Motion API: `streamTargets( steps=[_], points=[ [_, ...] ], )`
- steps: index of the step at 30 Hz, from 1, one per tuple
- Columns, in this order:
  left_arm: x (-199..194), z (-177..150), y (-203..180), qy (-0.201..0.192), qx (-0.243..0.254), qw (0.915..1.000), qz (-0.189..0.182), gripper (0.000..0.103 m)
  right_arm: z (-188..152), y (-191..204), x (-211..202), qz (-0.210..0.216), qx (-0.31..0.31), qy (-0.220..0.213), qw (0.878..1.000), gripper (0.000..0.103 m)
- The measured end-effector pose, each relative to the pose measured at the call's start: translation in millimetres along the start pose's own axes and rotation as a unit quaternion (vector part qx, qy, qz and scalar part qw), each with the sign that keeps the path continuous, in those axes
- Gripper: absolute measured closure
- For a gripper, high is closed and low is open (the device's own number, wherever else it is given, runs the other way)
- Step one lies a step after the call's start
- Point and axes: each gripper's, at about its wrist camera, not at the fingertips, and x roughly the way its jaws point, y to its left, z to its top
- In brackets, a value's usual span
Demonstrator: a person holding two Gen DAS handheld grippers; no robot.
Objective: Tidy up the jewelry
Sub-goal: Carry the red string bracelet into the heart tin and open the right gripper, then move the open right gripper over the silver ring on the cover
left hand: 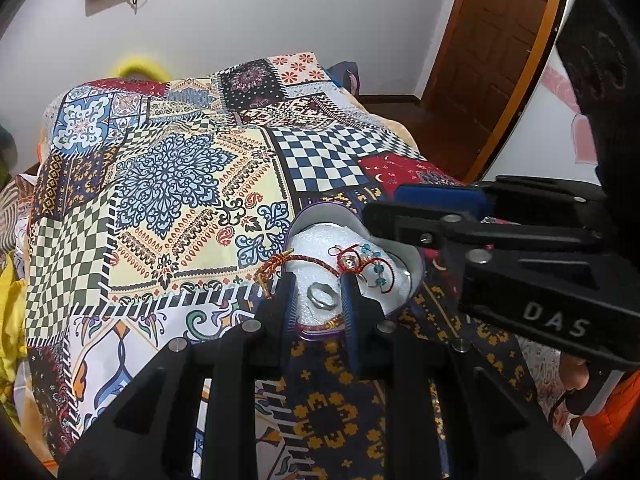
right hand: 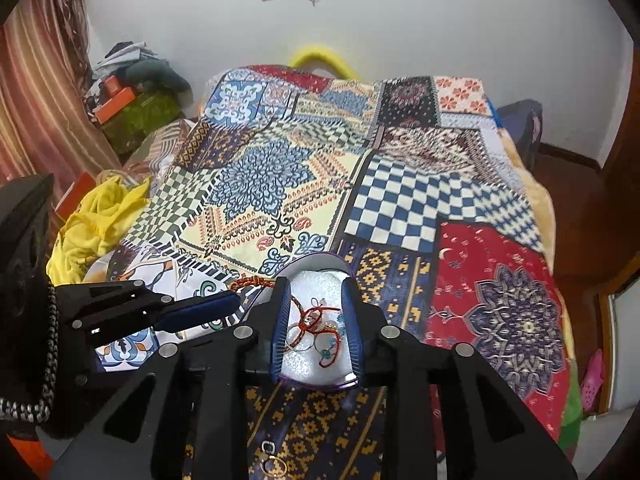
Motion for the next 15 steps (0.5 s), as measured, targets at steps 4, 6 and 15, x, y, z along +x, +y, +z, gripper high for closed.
streamTargets(
  steps=[4, 6, 15],
  points=[
    [-15, 1, -2, -0.012, 0.001, 0.9999, 0.001, 0.082, -1, 4, -17, -0.011, -0.008, -0.016, 1.0, 0.079],
    [-25, 1, -2, -0.02, 0.0, 0.9998, 0.001, 0.082, -2, 7, -27, -0.019, -0.013, -0.026, 0.999, 0.079],
    [-74, -1, -7, -0.055, 0.002, 0.9984, 0.013, 0.082, -14, 19, -67, -0.037, -0.029, -0.063, 0.997, 0.079]
  ],
)
